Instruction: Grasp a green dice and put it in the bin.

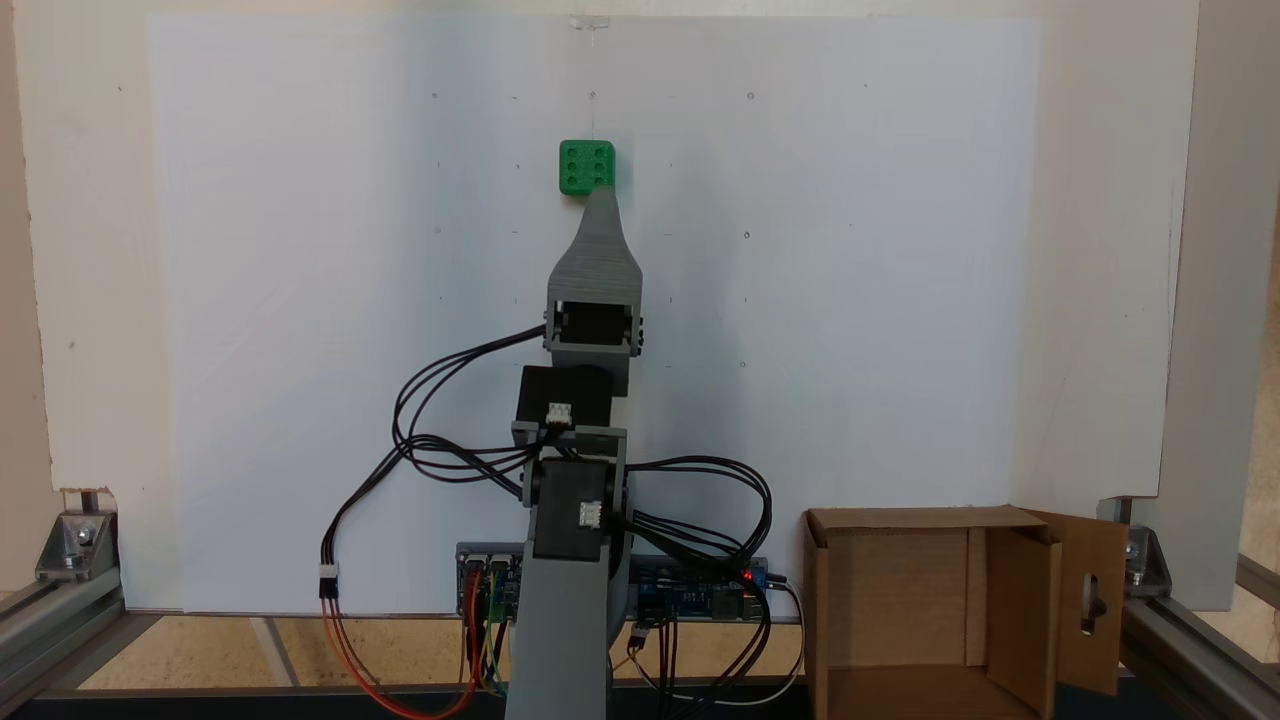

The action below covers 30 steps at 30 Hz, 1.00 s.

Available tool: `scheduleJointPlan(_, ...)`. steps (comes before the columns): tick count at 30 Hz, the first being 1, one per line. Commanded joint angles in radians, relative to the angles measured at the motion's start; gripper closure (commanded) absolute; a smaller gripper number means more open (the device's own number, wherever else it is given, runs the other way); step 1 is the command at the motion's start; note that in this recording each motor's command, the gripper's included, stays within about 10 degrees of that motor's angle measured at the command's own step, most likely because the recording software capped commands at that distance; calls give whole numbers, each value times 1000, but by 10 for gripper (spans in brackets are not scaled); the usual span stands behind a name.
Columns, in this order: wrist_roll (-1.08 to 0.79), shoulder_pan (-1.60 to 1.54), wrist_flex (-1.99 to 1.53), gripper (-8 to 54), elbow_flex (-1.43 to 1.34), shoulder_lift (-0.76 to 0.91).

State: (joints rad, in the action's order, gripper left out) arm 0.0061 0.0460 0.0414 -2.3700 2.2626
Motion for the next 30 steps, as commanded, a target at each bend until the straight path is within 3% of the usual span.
scheduleJointPlan(1, 14, -8, -161, 24, 155, 107)
scheduleJointPlan(9, 20, -98, -673, 24, 425, 75)
scheduleJointPlan(20, 66, -92, -1340, 11, 825, -341)
scheduleJointPlan(30, 120, -86, -1293, 12, 1071, -630)
